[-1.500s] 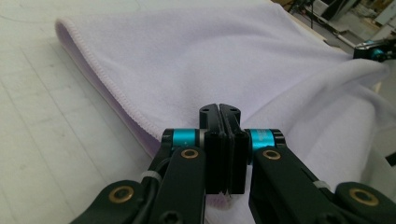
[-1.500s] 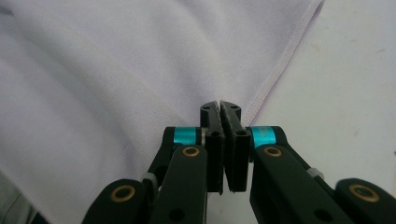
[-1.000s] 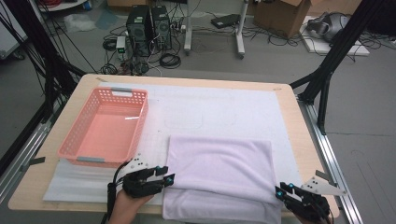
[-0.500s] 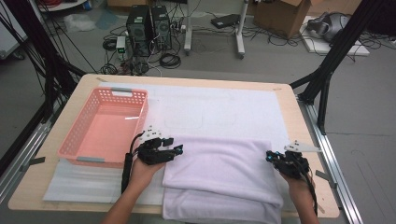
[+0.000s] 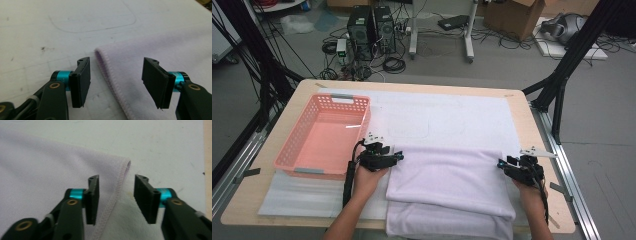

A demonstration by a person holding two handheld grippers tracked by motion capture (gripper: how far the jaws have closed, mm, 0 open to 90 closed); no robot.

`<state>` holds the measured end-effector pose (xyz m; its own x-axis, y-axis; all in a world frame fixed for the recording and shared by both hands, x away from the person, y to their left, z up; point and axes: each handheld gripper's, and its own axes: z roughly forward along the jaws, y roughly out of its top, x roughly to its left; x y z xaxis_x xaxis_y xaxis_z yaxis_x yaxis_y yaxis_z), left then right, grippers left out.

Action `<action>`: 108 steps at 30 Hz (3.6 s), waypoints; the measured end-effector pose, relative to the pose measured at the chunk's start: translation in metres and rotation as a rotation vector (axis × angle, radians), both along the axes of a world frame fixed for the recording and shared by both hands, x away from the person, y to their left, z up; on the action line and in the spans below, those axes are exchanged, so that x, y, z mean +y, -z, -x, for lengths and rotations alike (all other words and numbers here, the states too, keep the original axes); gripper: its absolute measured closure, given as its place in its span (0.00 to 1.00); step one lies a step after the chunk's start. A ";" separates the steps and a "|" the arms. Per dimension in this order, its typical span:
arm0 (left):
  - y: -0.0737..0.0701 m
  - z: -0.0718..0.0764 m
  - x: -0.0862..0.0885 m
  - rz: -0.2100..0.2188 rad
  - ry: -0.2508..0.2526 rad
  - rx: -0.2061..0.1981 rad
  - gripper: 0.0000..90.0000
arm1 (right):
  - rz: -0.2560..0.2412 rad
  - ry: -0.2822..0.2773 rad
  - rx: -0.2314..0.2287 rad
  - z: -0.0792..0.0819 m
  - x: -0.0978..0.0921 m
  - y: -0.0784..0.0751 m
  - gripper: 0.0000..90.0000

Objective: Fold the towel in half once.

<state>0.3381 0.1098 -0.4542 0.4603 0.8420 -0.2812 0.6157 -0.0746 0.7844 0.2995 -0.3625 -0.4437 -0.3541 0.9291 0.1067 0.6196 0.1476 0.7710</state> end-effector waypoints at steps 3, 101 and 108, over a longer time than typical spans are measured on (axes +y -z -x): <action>-0.001 0.000 -0.005 -0.048 0.015 -0.007 0.43 | 0.040 -0.028 0.030 -0.001 0.008 0.005 0.51; 0.000 0.091 -0.005 -0.002 0.241 -0.050 0.57 | 0.057 -0.088 -0.032 0.091 0.011 -0.004 0.72; -0.001 0.098 -0.019 -0.150 0.249 -0.103 0.85 | 0.152 -0.115 -0.010 0.085 0.020 0.001 0.97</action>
<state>0.2400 0.0910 -0.4532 0.6775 0.7282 -0.1035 0.4817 -0.3329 0.8106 0.2142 -0.3422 -0.4446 -0.4592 0.8876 -0.0355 0.5844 0.3320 0.7404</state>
